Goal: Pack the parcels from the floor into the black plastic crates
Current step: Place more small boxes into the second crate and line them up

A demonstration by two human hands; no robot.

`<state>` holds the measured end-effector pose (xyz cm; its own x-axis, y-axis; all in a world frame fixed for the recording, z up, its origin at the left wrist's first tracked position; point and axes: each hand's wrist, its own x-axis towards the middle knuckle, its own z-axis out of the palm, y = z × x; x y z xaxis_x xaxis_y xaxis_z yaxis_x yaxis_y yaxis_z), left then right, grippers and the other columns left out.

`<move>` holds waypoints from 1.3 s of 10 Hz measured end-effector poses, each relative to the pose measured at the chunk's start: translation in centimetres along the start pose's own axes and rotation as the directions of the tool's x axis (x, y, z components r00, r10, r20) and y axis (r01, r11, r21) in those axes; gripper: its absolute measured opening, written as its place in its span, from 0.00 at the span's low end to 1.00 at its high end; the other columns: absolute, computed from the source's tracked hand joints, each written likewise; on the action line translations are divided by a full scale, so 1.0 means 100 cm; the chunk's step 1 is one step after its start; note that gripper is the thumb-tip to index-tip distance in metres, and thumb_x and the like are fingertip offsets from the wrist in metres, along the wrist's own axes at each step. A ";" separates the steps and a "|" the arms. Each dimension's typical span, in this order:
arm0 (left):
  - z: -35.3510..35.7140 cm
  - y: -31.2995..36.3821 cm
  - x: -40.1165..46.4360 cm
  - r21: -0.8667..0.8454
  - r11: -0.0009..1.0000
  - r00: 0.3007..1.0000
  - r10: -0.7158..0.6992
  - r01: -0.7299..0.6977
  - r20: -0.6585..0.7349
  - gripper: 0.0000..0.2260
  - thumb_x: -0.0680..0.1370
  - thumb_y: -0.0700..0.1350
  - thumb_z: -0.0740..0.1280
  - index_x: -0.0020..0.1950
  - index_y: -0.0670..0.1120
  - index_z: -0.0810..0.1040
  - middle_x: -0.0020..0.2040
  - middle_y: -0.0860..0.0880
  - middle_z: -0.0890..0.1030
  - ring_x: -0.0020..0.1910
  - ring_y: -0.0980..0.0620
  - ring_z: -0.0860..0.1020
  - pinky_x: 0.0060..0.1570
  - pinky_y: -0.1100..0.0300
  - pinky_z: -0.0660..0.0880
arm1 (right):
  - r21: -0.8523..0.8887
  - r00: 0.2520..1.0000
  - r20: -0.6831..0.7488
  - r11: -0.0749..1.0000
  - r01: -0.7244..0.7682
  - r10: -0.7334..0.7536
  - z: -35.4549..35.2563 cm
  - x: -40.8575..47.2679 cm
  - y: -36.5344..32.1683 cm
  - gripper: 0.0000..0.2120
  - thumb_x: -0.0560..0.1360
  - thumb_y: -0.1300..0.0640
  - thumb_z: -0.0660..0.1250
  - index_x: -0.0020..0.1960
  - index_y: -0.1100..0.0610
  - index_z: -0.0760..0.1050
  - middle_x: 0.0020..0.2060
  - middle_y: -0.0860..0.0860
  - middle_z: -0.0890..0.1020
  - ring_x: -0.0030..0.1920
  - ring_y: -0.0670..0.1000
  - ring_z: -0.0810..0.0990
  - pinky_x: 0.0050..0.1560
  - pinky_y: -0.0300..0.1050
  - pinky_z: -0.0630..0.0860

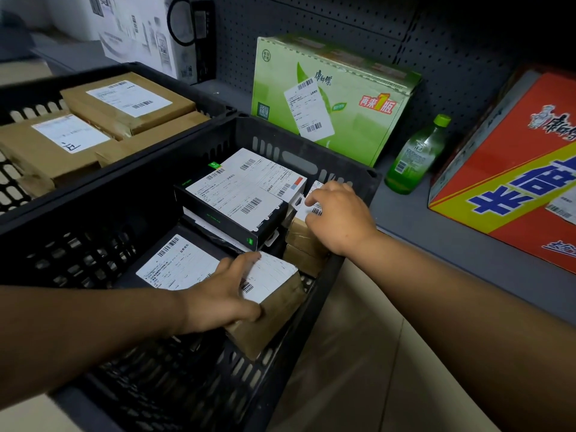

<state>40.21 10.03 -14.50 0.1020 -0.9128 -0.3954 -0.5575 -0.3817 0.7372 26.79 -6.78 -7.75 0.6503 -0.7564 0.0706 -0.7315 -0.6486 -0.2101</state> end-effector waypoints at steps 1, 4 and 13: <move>0.008 0.003 -0.004 0.075 0.997 0.997 0.009 -0.004 -0.071 0.42 0.66 0.56 0.70 0.73 0.62 0.48 0.55 0.55 0.62 0.52 0.55 0.72 0.48 0.63 0.69 | -0.010 1.000 -0.002 1.000 0.001 -0.001 0.000 0.000 0.000 0.15 0.75 0.55 0.62 0.61 0.51 0.75 0.62 0.50 0.72 0.65 0.52 0.66 0.63 0.46 0.65; 0.005 0.006 -0.006 -0.114 0.993 0.999 0.035 -0.039 -0.036 0.43 0.64 0.56 0.65 0.75 0.60 0.48 0.62 0.52 0.62 0.54 0.57 0.70 0.48 0.68 0.67 | -0.024 1.000 -0.017 1.000 0.006 -0.006 0.001 0.001 0.000 0.14 0.75 0.54 0.62 0.60 0.51 0.75 0.62 0.49 0.73 0.64 0.52 0.67 0.61 0.46 0.66; 0.006 0.006 0.017 0.763 0.546 0.937 0.253 -0.345 0.243 0.55 0.67 0.50 0.76 0.76 0.50 0.35 0.74 0.50 0.28 0.72 0.44 0.55 0.63 0.52 0.70 | -0.083 1.000 -0.012 0.996 -0.014 0.013 0.001 -0.001 -0.004 0.14 0.76 0.53 0.62 0.61 0.51 0.76 0.63 0.50 0.73 0.64 0.52 0.67 0.61 0.46 0.66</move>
<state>39.53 8.30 -15.03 -0.2454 -0.9162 -0.3169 -0.9685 0.2175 0.1212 27.09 -6.43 -7.78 0.6384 -0.7655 0.0797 -0.7549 -0.6430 -0.1291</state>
